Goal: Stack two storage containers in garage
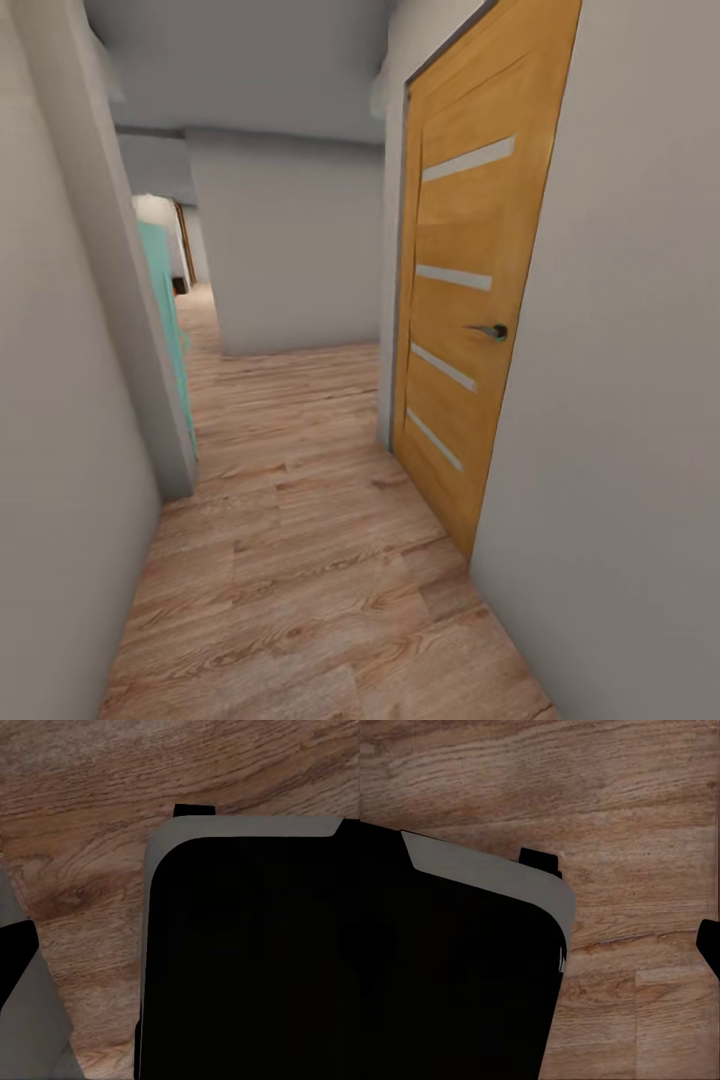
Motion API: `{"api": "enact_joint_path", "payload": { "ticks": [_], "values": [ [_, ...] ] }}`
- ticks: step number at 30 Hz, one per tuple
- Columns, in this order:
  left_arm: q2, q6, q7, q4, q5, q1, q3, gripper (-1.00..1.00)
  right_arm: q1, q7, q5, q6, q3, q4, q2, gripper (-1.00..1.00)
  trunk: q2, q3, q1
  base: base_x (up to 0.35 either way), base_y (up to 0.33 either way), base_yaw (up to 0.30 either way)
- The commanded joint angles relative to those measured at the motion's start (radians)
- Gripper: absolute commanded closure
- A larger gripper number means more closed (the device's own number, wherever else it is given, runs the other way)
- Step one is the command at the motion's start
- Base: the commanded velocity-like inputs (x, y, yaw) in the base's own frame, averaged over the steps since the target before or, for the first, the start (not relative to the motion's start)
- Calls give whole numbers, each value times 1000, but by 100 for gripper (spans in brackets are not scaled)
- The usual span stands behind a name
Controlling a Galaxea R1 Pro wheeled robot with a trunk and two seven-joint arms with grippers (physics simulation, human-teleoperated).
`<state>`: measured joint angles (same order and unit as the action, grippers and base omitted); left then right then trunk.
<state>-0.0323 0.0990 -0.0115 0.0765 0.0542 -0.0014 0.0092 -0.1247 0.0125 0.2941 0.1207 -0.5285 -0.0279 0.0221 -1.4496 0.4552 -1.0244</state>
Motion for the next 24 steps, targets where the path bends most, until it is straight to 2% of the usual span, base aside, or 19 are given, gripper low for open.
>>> {"api": "enact_joint_path", "payload": {
  "ticks": [1,6,24],
  "values": [
    [0,2,-1,0,6,0,0,-100,-1,1,10,6,-8,-3,0,-100,0,1,-1,318,0,267],
    [0,2,-1,0,6,0,0,-100,-1,1,12,5,-8,-3,1,-100,0,1,-1,318,0,113],
    [2,2,-1,0,6,0,0,-100,-1,1,8,6,-8,-3,1,-100,0,1,-1,318,0,5]
  ]
}}
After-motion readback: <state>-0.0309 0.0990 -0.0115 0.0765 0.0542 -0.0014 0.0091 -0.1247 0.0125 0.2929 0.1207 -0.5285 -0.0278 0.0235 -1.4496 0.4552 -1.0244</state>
